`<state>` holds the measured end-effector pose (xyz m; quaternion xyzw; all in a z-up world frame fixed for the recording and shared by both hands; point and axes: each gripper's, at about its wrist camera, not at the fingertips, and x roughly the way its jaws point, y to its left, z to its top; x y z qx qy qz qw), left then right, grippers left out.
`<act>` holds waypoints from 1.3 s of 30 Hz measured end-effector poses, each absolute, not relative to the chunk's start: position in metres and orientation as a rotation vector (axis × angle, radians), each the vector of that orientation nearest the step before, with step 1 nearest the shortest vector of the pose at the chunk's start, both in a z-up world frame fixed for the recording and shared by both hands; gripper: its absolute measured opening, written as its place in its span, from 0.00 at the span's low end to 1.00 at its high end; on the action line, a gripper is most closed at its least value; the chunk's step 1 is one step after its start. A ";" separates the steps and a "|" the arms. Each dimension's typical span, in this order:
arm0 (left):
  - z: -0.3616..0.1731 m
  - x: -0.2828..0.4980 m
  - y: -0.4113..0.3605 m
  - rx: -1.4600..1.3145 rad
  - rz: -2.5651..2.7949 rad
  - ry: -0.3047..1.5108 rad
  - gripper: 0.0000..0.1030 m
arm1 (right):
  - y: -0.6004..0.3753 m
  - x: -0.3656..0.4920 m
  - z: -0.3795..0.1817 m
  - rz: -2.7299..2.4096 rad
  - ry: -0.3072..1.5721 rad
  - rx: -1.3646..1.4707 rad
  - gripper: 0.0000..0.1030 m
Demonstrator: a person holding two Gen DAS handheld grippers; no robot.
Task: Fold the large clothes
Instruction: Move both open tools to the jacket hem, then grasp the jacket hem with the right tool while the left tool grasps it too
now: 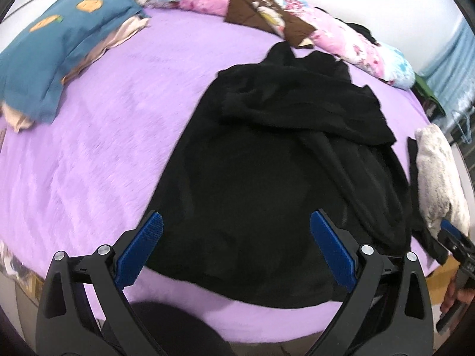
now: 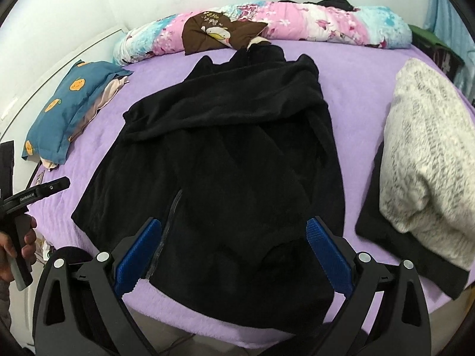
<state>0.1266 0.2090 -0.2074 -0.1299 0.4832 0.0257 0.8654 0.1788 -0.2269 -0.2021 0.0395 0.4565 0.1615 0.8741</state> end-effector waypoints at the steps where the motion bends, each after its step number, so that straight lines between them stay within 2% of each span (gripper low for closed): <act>1: -0.210 0.125 0.214 -0.277 0.061 1.017 0.93 | -0.226 0.178 -0.203 0.337 0.954 0.086 0.93; 22: -0.280 0.098 0.299 -0.519 0.180 1.162 0.93 | -0.227 0.168 -0.224 0.309 0.986 0.090 0.93; 39: -0.288 0.104 0.303 -0.549 0.141 1.182 0.93 | -0.302 0.151 -0.279 0.157 1.110 0.230 0.93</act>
